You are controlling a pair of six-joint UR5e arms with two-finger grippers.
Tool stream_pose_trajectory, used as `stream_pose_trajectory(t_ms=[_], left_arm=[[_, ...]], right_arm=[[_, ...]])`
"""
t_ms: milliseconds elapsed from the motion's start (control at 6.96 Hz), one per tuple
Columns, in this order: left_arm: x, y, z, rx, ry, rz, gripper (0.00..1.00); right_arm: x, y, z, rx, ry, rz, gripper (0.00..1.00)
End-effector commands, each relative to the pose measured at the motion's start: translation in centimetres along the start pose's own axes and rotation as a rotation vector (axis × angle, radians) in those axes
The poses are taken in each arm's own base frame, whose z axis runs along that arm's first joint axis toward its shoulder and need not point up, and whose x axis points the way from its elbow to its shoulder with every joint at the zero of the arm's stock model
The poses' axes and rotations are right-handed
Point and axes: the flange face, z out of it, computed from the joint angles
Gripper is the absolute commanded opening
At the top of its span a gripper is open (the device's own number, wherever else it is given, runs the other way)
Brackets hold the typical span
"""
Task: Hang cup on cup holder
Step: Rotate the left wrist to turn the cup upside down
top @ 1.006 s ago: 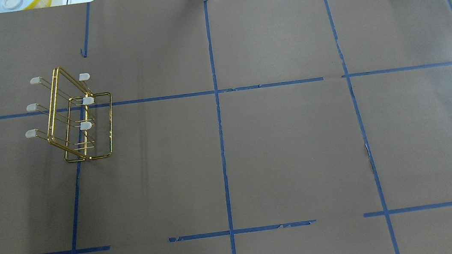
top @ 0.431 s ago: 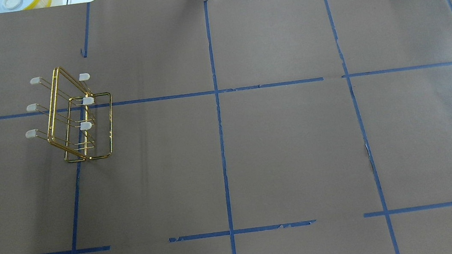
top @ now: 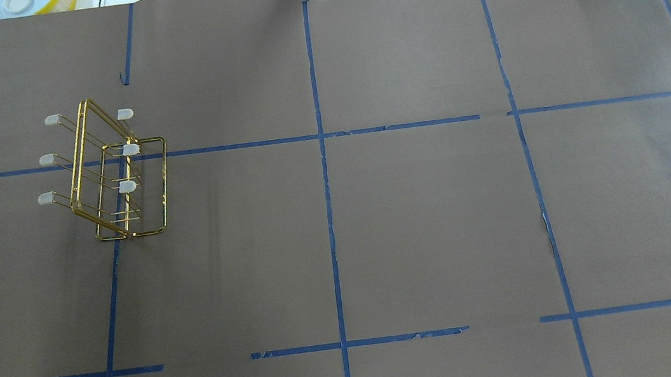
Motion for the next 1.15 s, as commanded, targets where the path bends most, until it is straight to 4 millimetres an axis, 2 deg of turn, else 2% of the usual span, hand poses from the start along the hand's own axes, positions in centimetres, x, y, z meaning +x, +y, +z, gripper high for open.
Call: stream_pose_trajectory(t_ms=[0, 718, 1006], left_arm=[[-1.3, 2.4, 0.2, -0.029, 0.050, -0.233, 0.00], [-4.8, 5.2, 0.1, -0.028, 0.287, -0.837, 0.00], [-6.7, 7.4, 1.0, -0.046, 0.370, -0.996, 0.00]], right_arm=[[-0.1, 0.0, 0.1, -0.001, 0.000, -0.001, 1.00], [0.0, 0.0, 0.0, 0.000, 0.000, 0.000, 1.00], [0.0, 0.0, 0.0, 0.000, 0.000, 0.000, 1.00]])
